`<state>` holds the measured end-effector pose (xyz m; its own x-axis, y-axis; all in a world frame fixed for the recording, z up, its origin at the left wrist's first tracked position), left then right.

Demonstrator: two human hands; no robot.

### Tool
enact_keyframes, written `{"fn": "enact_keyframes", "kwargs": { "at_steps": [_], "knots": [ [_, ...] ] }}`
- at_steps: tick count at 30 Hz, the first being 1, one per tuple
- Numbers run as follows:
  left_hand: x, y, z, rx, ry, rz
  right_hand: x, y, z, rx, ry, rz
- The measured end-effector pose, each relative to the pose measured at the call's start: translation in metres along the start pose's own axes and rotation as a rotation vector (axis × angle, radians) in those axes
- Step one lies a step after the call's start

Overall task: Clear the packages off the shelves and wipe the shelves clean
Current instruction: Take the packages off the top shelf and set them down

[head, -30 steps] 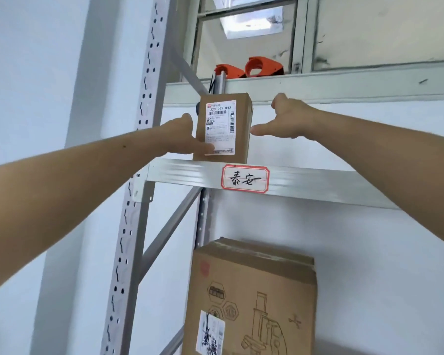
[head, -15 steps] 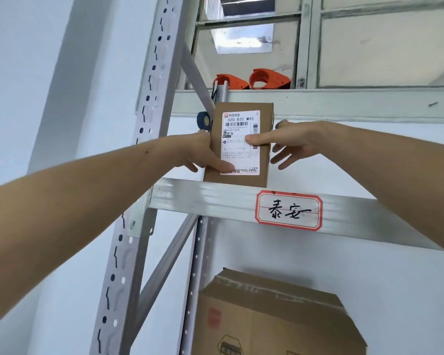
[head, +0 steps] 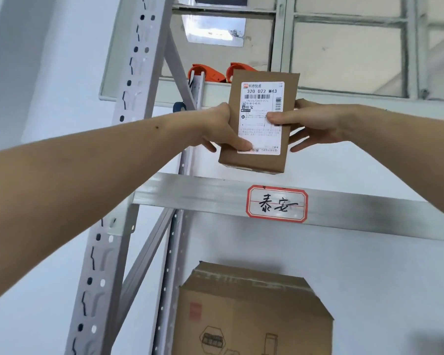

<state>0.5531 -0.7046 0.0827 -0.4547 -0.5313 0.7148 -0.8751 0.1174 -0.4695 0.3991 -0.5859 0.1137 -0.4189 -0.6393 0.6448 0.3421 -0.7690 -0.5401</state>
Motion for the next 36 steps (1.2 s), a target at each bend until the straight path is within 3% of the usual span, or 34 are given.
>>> {"fn": "enact_keyframes", "kwargs": {
  "at_steps": [10, 18, 27, 36],
  "knots": [
    [-0.035, 0.092, -0.144, -0.263, 0.278, 0.202, -0.112, -0.169, -0.031, -0.145, 0.137, -0.314],
    [-0.132, 0.176, -0.3, -0.447, 0.447, 0.392, -0.272, -0.315, -0.053, -0.346, 0.316, -0.498],
    [-0.3, 0.323, -0.454, -0.675, 0.437, 0.633, -0.484, -0.454, -0.12, -0.508, 0.587, -0.585],
    [-0.462, 0.478, -0.547, -0.76, 0.453, 0.822, -0.668, -0.529, -0.239, -0.442, 0.814, -0.656]
  ]
}}
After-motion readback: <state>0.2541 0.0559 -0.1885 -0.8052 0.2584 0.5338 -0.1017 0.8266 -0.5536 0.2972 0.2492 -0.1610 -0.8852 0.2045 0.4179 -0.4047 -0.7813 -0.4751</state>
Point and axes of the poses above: each hand's wrist, its own x-axis towards the middle knuckle, its own y-axis out of the palm, z = x × y, the point moved 6 cm from there along x, towards the middle knuckle, and after that the axes turned 13 degrees about -z, right-handed, at the moved point
